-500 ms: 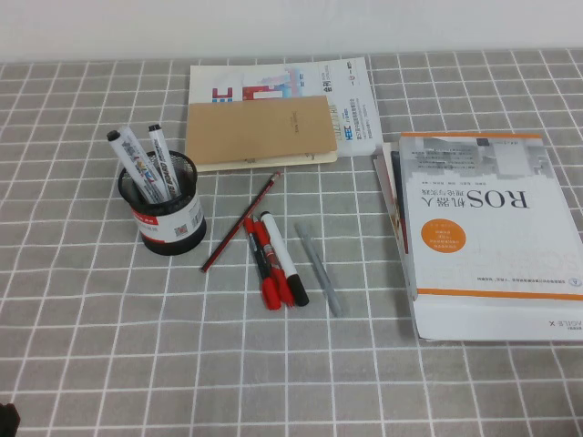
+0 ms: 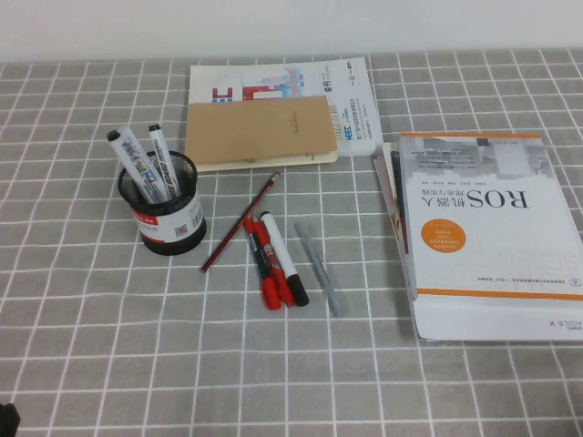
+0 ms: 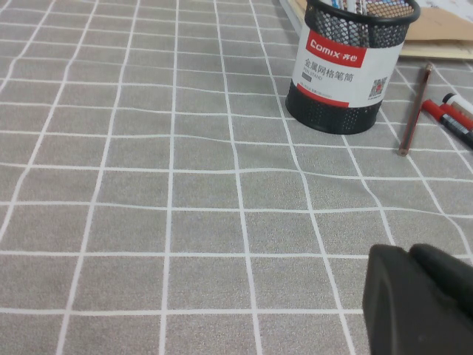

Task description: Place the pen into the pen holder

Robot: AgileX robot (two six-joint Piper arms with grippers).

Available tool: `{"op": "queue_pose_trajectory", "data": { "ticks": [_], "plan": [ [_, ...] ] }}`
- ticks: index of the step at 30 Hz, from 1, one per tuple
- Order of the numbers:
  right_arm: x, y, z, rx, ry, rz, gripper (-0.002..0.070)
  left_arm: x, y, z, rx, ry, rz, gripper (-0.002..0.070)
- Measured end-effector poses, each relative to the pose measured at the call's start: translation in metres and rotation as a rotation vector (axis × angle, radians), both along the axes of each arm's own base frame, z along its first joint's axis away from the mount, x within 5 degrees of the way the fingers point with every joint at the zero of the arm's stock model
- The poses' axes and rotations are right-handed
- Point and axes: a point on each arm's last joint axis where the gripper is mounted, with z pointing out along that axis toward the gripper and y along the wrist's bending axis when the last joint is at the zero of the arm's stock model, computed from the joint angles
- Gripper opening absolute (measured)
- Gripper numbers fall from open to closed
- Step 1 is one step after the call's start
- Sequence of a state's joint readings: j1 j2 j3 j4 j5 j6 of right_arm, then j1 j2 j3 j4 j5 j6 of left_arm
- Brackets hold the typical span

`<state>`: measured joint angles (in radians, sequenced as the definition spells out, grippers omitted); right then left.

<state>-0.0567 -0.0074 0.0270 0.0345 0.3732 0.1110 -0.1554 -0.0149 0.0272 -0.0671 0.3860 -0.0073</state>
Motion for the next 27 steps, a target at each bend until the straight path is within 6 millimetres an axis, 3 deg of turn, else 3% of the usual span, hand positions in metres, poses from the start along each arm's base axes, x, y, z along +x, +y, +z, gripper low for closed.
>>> {"op": "queue_pose_trajectory", "data": {
  "ticks": [6, 9, 12, 15, 17, 27],
  "plan": [
    [0.000, 0.000, 0.000, 0.007, 0.000, 0.000, -0.0013, 0.000, 0.000, 0.000, 0.000, 0.000, 0.000, -0.0005],
    [0.000, 0.003, 0.001, 0.103, -0.014, 0.006, -0.0013, 0.000, 0.000, 0.000, 0.000, 0.000, 0.000, -0.0005],
    [0.002, 0.009, 0.008, 0.386, -0.089, 0.003, -0.0013, 0.000, 0.000, 0.000, 0.000, 0.000, 0.000, -0.0005],
    [0.004, 0.013, 0.021, 0.849, -0.194, -0.028, -0.0013, 0.000, 0.000, 0.000, 0.000, 0.000, 0.000, -0.0005],
    [0.004, 0.012, 0.025, 1.024, -0.235, -0.051, -0.0013, 0.000, 0.000, 0.000, 0.000, 0.000, 0.000, -0.0005],
    [0.004, 0.015, 0.026, 0.937, -0.235, 0.000, -0.0013, 0.000, 0.000, 0.000, 0.000, 0.000, 0.000, -0.0005]
  ]
}}
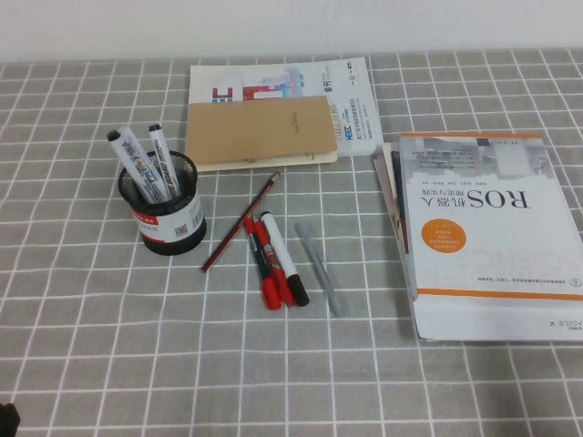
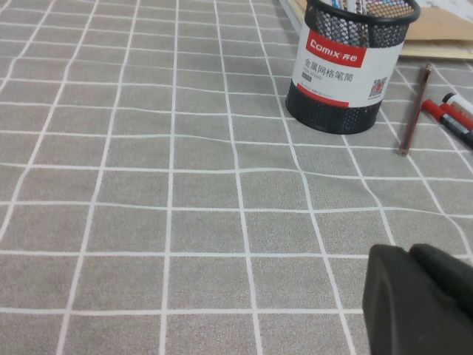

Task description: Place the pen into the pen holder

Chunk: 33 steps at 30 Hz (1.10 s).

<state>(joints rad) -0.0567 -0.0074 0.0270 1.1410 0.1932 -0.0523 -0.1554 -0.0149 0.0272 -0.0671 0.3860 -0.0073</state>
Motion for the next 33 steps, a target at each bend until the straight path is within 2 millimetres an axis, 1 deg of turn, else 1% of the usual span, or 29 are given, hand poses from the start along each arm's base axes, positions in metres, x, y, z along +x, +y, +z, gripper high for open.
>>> {"op": "queue_pose_trajectory", "data": {
  "ticks": [4, 6, 9, 11, 12, 14, 18, 20, 21, 25, 28, 30, 33],
  "plan": [
    [-0.001, 0.004, -0.002, -0.064, 0.010, 0.041, -0.0013, 0.000, 0.000, 0.000, 0.000, 0.000, 0.000, -0.0005],
    [-0.002, 0.004, 0.009, -0.137, -0.030, 0.046, -0.0013, 0.000, 0.000, 0.000, 0.000, 0.000, 0.000, -0.0005],
    [-0.007, 0.005, 0.047, -0.256, -0.133, 0.041, -0.0013, 0.000, 0.000, 0.000, 0.000, 0.000, 0.000, -0.0005],
    [-0.005, 0.007, 0.068, -0.333, -0.135, 0.067, -0.0013, 0.000, 0.000, 0.000, 0.000, 0.000, 0.000, -0.0005],
    [-0.002, 0.009, 0.084, -0.381, -0.133, 0.095, -0.0013, 0.000, 0.000, 0.000, 0.000, 0.000, 0.000, -0.0005],
    [0.009, 0.015, 0.104, -0.461, -0.073, 0.181, -0.0013, 0.000, 0.000, 0.000, 0.000, 0.000, 0.000, -0.0005],
    [0.037, 0.028, 0.139, -0.583, 0.092, 0.447, -0.0013, 0.000, 0.000, 0.000, 0.000, 0.000, 0.000, -0.0005],
    [0.053, 0.033, 0.147, -0.606, 0.192, 0.580, -0.0013, 0.000, 0.000, 0.000, 0.000, 0.000, 0.000, -0.0005],
    [0.061, 0.034, 0.154, -0.627, 0.238, 0.651, -0.0013, 0.000, 0.000, 0.000, 0.000, 0.000, 0.000, -0.0005],
    [0.094, 0.036, 0.170, -0.644, 0.346, 0.793, -0.0013, 0.000, 0.000, 0.000, 0.000, 0.000, 0.000, -0.0005],
    [0.115, 0.039, 0.179, -0.668, 0.398, 0.829, -0.0013, 0.000, 0.000, 0.000, 0.000, 0.000, 0.000, -0.0005],
    [0.129, 0.043, 0.182, -0.717, 0.469, 0.838, -0.0013, 0.000, 0.000, 0.000, 0.000, 0.000, 0.000, -0.0005],
    [0.149, 0.056, 0.182, -0.837, 0.601, 0.855, -0.0013, 0.000, 0.000, 0.000, 0.000, 0.000, 0.000, -0.0005]
  ]
}}
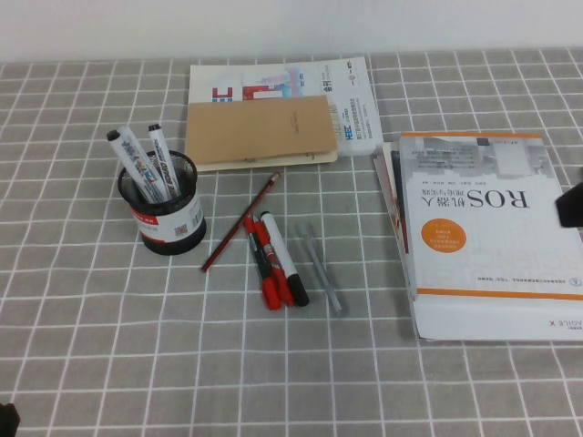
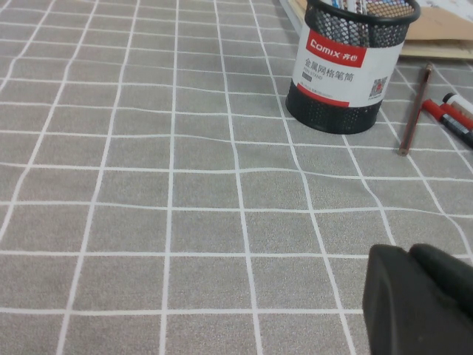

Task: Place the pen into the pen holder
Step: Pick up the pen on the table

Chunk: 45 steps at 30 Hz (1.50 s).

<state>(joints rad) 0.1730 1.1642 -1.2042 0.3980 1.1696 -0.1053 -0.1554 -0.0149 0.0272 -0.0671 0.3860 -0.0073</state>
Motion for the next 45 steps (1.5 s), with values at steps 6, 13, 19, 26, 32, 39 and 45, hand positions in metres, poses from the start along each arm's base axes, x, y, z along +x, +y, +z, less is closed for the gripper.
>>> {"op": "queue_pose_trajectory", "data": {
  "ticks": [6, 13, 19, 26, 32, 39, 45],
  "plan": [
    [0.052, 0.056, -0.013, -0.287, 0.067, 0.099, -0.0013, 0.000, 0.000, 0.000, 0.000, 0.000, 0.000, -0.0005],
    [0.105, 0.128, -0.036, -0.385, 0.047, 0.207, -0.0013, 0.000, 0.000, 0.000, 0.000, 0.000, 0.000, -0.0005],
    [0.120, 0.167, -0.076, -0.429, 0.105, 0.284, -0.0013, 0.000, 0.000, 0.000, 0.000, 0.000, 0.000, -0.0005],
    [0.125, 0.192, -0.127, -0.463, 0.211, 0.382, 0.0009, 0.000, 0.000, 0.000, 0.000, 0.000, 0.000, -0.0005],
    [0.133, 0.210, -0.143, -0.465, 0.214, 0.424, 0.0249, 0.000, 0.000, 0.000, 0.000, 0.000, 0.000, -0.0005],
    [0.155, 0.229, -0.143, -0.421, 0.162, 0.392, 0.0350, 0.000, 0.000, 0.000, 0.000, 0.000, 0.000, -0.0005],
    [0.162, 0.233, -0.166, -0.453, 0.194, 0.389, 0.0307, 0.000, 0.000, 0.000, 0.000, 0.000, 0.000, -0.0005]
  ]
}}
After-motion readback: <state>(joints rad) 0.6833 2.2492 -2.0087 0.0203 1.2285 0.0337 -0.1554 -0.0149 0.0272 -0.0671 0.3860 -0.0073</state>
